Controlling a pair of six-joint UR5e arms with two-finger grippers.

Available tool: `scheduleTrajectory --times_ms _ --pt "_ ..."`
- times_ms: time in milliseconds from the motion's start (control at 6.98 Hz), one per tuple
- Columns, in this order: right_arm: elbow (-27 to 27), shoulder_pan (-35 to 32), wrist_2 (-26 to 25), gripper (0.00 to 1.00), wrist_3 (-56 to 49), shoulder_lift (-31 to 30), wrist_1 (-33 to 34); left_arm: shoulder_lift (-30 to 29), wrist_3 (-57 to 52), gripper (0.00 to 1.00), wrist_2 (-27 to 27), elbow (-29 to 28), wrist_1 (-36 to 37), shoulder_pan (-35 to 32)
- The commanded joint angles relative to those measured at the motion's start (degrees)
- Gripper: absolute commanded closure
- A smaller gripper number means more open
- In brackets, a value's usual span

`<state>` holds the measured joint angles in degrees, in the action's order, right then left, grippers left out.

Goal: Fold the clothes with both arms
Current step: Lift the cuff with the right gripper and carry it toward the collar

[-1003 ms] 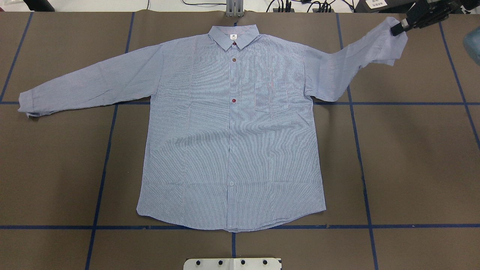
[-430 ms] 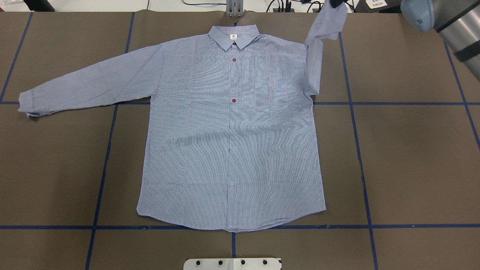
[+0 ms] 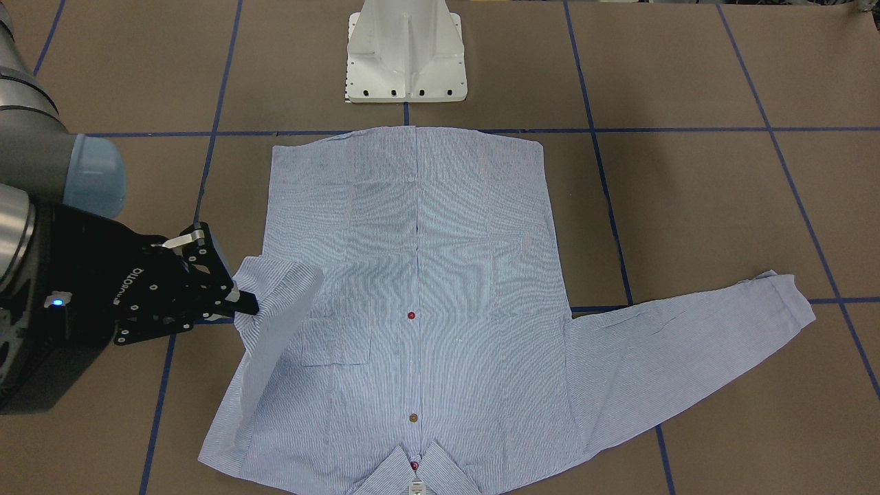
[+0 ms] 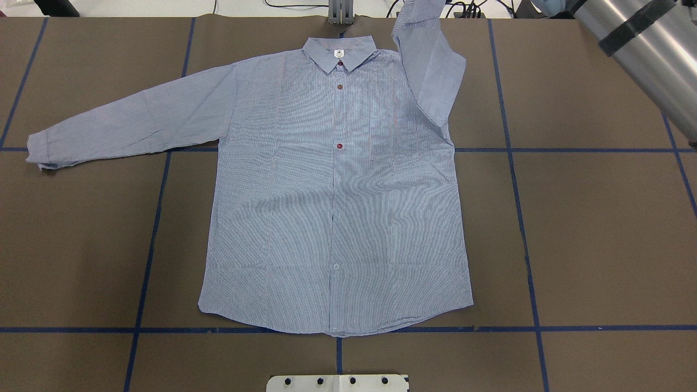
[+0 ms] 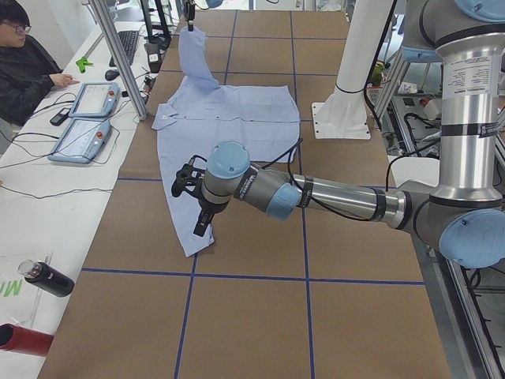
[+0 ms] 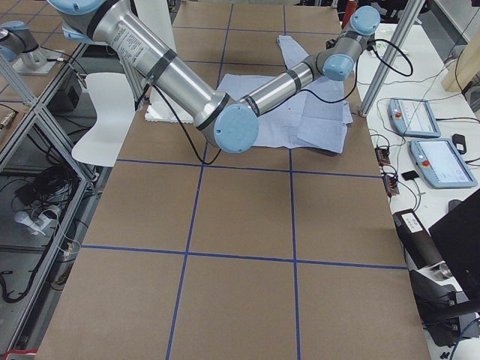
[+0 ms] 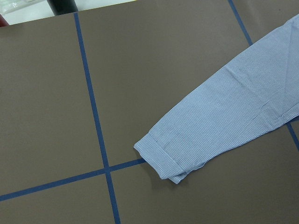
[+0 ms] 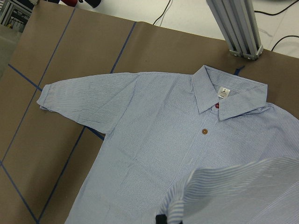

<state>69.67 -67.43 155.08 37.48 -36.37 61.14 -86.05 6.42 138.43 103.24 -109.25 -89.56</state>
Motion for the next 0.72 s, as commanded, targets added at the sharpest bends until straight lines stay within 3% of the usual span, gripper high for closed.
scheduleTrajectory --times_ms 0,573 --pt "-0.9 3.6 -5.3 1.0 0.4 2.5 0.3 0.0 -0.1 0.0 0.0 -0.4 0.0 0.0" --pt "-3.3 11.5 -15.4 1.0 0.4 6.1 0.3 0.0 0.0 0.0 0.0 -0.8 -0.1 0.0"
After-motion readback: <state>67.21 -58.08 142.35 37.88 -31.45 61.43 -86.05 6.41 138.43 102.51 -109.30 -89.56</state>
